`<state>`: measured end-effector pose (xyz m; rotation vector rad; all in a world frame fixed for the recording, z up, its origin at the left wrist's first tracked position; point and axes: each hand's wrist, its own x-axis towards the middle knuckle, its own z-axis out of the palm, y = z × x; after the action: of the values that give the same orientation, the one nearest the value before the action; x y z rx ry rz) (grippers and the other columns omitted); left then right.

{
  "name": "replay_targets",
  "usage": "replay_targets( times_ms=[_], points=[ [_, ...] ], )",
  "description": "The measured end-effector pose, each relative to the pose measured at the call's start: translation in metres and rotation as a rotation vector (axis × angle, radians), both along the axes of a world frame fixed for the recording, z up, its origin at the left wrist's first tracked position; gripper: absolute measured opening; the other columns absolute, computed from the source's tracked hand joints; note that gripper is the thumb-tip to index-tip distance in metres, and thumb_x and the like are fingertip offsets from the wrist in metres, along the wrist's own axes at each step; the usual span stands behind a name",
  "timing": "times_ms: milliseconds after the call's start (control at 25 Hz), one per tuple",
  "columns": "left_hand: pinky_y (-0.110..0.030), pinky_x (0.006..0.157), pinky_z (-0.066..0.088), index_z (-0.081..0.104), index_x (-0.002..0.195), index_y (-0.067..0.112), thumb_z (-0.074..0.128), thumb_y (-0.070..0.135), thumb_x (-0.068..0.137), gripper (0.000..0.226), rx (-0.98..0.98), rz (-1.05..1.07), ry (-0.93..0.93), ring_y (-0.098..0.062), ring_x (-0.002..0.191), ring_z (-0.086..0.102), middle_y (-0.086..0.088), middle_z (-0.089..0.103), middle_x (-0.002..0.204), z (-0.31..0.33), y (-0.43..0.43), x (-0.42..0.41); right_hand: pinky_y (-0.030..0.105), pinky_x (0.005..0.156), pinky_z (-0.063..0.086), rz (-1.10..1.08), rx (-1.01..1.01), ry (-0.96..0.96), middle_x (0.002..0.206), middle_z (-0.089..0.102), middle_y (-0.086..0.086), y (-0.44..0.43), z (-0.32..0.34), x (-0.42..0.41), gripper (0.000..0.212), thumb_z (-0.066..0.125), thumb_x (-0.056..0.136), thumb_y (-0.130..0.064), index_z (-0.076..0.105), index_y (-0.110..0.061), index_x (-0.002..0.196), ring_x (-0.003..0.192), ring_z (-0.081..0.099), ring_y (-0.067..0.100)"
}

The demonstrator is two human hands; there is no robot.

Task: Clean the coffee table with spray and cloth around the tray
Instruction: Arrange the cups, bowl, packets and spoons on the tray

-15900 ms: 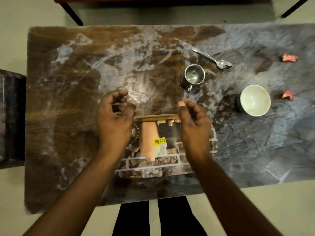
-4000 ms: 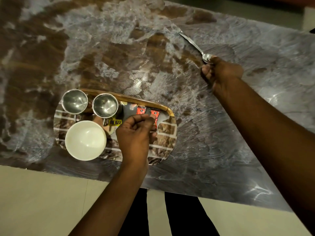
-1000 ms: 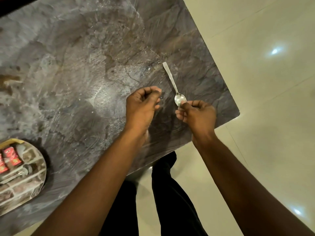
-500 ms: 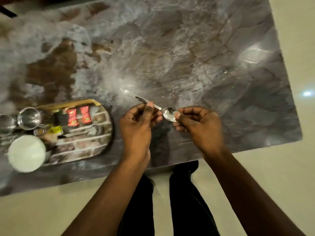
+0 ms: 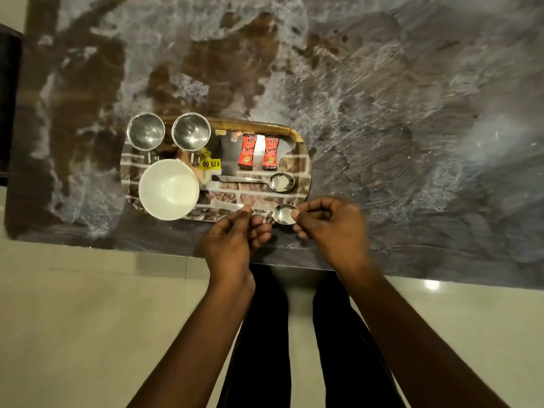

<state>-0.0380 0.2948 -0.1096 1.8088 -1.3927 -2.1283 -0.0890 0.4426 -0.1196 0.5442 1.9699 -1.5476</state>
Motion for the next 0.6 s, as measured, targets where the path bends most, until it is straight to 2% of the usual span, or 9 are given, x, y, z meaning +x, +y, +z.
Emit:
replay_targets(
  times_ms=[120,240,360,600],
  points=[
    [-0.021,0.044,0.057,0.072,0.094,0.009,0.071,0.014,0.105,0.013,0.015,0.018,-0.050,-0.011,0.045,0.067,0.001,0.072,0.058,-0.009,-0.011,-0.004,0.026,0.063,0.063,0.092,0.131,0.104,0.074,0.079,0.001,-0.013,-0.008,-0.004,0.004,0.084,0.091,-0.014,0.080,-0.014,0.090,0.066,0.077,0.013],
    [-0.021,0.038,0.051,0.070,0.091,0.008,0.070,0.013,0.106,0.015,0.033,0.031,-0.071,-0.010,0.039,0.061,0.001,0.067,0.055,-0.015,-0.014,-0.009,0.015,0.064,0.055,0.167,0.220,0.184,0.078,0.079,-0.008,-0.020,-0.013,-0.011,0.003,0.083,0.090,-0.014,0.084,-0.016,0.092,0.068,0.074,0.003],
    [-0.020,0.038,0.051,0.070,0.092,0.006,0.069,0.011,0.106,0.015,0.025,0.017,-0.073,-0.010,0.039,0.062,0.002,0.067,0.052,-0.021,-0.016,-0.010,0.008,0.060,0.050,0.240,0.318,0.264,0.078,0.077,-0.011,-0.024,-0.016,-0.014,0.006,0.081,0.089,-0.012,0.084,-0.016,0.091,0.066,0.071,-0.001],
    [-0.021,0.042,0.056,0.073,0.091,0.000,0.073,0.010,0.104,0.016,0.001,0.000,-0.096,-0.011,0.040,0.065,-0.001,0.069,0.052,-0.025,-0.019,-0.013,0.008,0.058,0.051,0.255,0.356,0.300,0.074,0.075,-0.012,-0.026,-0.018,-0.013,0.007,0.080,0.088,-0.008,0.082,-0.015,0.089,0.064,0.069,-0.001]
  ],
)
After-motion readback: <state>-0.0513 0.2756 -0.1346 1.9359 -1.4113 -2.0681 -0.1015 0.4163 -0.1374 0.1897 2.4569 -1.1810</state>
